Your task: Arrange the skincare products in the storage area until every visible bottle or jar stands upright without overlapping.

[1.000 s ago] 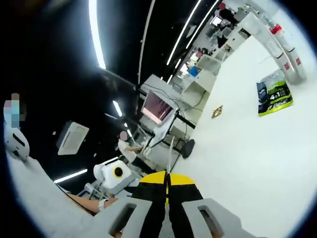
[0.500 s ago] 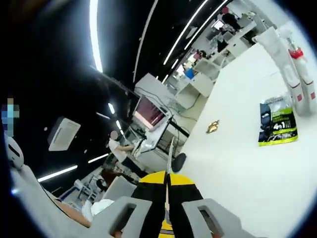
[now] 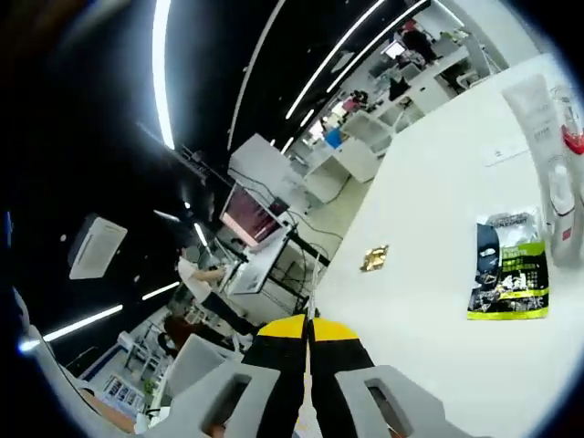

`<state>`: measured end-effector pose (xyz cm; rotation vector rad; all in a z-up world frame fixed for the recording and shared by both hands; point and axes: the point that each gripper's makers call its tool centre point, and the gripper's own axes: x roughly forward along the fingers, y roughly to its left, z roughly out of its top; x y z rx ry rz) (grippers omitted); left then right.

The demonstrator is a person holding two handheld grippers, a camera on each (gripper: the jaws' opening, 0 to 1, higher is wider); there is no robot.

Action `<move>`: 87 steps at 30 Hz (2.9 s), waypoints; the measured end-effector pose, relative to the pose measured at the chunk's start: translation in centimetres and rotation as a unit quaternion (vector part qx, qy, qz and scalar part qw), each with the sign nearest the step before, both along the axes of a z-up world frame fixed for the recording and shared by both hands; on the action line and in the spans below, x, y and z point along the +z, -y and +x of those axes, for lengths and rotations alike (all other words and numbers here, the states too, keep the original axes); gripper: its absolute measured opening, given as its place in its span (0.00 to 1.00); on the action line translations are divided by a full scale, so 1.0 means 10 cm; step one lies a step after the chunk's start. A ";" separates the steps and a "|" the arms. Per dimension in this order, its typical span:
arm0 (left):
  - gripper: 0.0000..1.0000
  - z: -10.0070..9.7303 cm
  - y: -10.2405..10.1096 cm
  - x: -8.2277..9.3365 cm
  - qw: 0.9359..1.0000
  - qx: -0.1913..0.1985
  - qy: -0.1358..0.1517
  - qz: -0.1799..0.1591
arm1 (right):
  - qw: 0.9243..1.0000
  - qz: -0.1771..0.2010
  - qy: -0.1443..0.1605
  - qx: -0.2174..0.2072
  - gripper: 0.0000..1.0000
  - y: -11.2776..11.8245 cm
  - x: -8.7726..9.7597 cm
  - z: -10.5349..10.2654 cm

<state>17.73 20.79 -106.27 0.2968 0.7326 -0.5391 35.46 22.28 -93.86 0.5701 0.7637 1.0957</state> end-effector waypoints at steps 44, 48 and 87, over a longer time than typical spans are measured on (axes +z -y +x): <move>0.00 0.00 -0.06 -0.04 1.000 0.002 -0.003 0.009 | 0.988 -0.125 -0.045 -0.074 0.00 -0.25 -0.56 0.97; 0.00 -0.01 -0.06 -0.05 1.000 0.003 -0.004 0.010 | 0.985 -0.146 -0.049 -0.072 0.00 -0.22 -0.69 1.01; 0.00 -0.04 -0.16 -0.17 0.999 0.027 -0.036 0.023 | 0.960 -0.223 -0.132 -0.110 0.00 -0.02 -1.47 1.48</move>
